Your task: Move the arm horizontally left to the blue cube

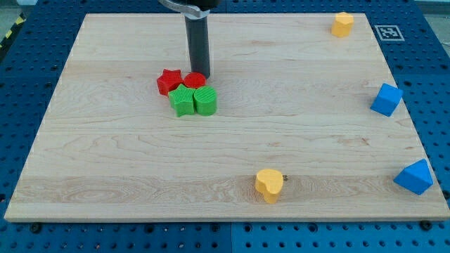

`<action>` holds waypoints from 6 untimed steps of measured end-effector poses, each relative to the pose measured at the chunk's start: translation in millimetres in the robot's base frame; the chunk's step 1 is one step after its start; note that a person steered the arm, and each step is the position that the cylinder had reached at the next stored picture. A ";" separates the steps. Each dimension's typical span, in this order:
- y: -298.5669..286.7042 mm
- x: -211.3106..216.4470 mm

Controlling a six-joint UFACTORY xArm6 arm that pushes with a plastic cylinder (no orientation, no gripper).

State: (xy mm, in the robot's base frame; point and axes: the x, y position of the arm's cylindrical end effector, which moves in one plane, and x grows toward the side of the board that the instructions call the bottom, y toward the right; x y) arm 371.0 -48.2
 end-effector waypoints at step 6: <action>145.2 80.0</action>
